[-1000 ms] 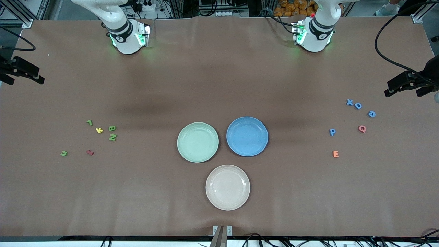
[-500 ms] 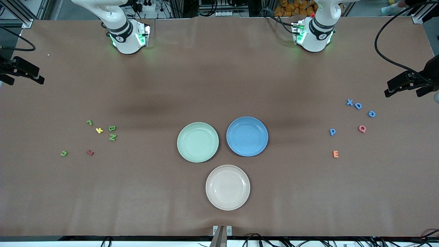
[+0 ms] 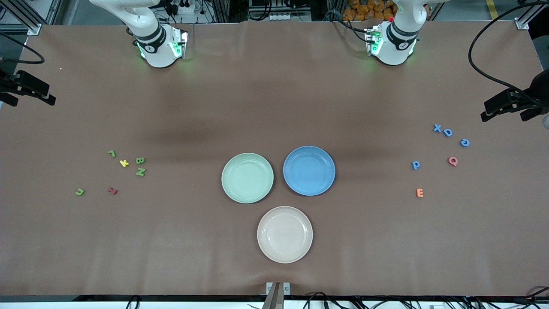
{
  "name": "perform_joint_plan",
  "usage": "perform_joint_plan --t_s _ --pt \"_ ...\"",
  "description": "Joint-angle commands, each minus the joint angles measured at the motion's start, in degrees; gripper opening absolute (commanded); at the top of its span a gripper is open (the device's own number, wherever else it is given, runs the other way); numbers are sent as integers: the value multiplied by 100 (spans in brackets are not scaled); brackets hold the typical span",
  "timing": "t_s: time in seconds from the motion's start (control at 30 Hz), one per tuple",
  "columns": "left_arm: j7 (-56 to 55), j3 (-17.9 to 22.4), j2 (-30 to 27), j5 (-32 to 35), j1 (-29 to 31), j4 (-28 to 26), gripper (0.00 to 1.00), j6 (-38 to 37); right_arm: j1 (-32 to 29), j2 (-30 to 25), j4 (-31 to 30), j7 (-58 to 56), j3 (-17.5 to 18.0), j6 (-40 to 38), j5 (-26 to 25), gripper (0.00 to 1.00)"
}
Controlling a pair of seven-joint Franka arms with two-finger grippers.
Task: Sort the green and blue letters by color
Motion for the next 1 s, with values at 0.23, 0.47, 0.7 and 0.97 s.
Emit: perform_joint_plan --t_s 0.23,0.47,0.7,0.97 --pt "-125 -5 -123 515 -17 -28 100 29 67 -380 -780 76 5 357 -49 100" --pt "-134 4 -131 498 -8 -19 100 56 58 -327 -798 76 5 357 -49 100" --pt "-134 4 -96 436 0 -11 100 56 49 -327 -947 85 5 515 -49 100" --pt "-125 4 -70 401 0 -2 100 56 49 -310 -991 85 5 568 -49 100"
